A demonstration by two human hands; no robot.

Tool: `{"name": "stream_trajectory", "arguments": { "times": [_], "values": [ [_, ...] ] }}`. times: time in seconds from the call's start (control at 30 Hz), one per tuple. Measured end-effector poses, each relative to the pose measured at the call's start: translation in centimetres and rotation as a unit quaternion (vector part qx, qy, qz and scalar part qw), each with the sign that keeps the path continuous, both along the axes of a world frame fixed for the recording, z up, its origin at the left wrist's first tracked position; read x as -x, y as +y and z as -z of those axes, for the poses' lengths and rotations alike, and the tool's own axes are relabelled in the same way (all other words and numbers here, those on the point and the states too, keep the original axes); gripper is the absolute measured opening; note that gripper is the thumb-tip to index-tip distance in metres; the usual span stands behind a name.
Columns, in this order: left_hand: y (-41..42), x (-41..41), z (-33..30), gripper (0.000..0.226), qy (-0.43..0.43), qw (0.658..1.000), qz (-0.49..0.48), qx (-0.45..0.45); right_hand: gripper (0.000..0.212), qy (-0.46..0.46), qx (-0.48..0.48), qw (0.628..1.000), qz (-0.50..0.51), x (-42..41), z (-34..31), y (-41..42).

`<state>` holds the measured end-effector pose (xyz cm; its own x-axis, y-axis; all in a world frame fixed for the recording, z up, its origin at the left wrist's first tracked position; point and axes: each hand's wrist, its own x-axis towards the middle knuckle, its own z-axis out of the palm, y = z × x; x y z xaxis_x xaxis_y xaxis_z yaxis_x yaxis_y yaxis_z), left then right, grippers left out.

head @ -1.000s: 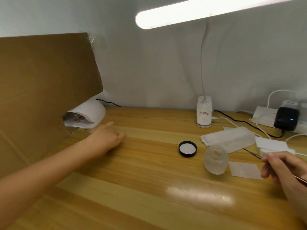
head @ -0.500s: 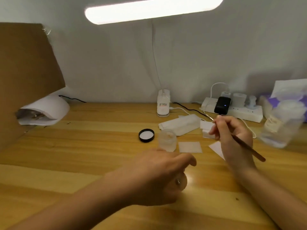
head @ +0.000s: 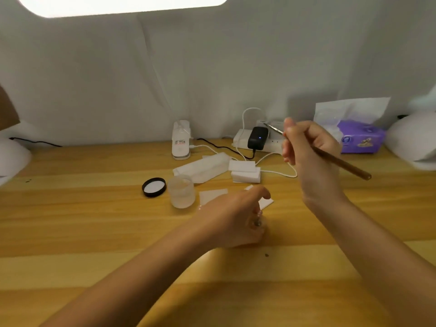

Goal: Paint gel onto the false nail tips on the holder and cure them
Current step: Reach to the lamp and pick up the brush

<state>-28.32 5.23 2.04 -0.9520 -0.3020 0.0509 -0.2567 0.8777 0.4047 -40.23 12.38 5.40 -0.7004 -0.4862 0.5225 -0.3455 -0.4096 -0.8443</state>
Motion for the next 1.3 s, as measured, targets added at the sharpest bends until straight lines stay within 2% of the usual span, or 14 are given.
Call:
{"name": "stream_trajectory", "arguments": {
  "times": [0.17, 0.33, 0.4, 0.5, 0.57, 0.7, 0.8, 0.87, 1.0, 1.2, 1.3],
  "values": [
    [-0.1, 0.6, 0.7, 0.056, 0.024, 1.0, -0.01, 0.006, 0.024, 0.047, -0.077, 0.996, 0.003, -0.2, 3.7, -0.2],
    [-0.2, 1.1, 0.6, 0.05, 0.048, 0.999, -0.011, 0.005, 0.028, 0.065, -0.096, 0.993, 0.004, 0.1, 5.7, -0.4],
    [-0.2, 1.0, 0.6, 0.051, 0.064, 0.997, -0.011, 0.033, 0.028, 0.071, -0.098, 0.993, 0.001, 0.3, 6.0, -0.4],
    [-0.3, 0.1, 0.6, 0.054, 0.11, 0.986, 0.0, 0.122, 0.027, 0.081, -0.106, 0.991, -0.007, 0.3, 6.3, -0.4],
    [-0.4, -1.3, 0.6, 0.053, 0.15, 0.979, 0.009, 0.137, 0.025, 0.099, -0.116, 0.988, -0.009, 0.1, 6.3, -0.5],
    [-1.3, -4.4, 0.4, 0.037, 0.201, 0.962, 0.021, 0.181, 0.019, 0.158, -0.116, 0.981, -0.006, -0.6, 6.2, -0.7],
    [-2.2, -6.1, 0.7, 0.03, 0.234, 0.953, 0.007, 0.193, 0.017, 0.253, -0.115, 0.96, -0.011, -1.3, 6.1, -0.9],
    [-2.9, -7.0, 0.8, 0.027, 0.273, 0.943, -0.013, 0.192, 0.013, 0.302, -0.13, 0.944, -0.005, -1.4, 6.4, -1.0],
    [-5.0, -8.7, 0.6, 0.024, 0.358, 0.913, -0.071, 0.182, 0.004, 0.327, -0.134, 0.935, -0.016, -1.5, 6.7, -1.3],
    [-9.1, -12.1, 0.3, 0.013, 0.456, 0.849, -0.225, 0.144, 0.053, 0.373, -0.125, 0.918, -0.057, -1.9, 6.8, -1.4],
    [-11.5, -14.3, 0.6, 0.017, 0.454, 0.828, -0.313, 0.097, 0.055, 0.406, -0.123, 0.905, -0.043, -1.9, 6.9, -1.4]
  ]
}}
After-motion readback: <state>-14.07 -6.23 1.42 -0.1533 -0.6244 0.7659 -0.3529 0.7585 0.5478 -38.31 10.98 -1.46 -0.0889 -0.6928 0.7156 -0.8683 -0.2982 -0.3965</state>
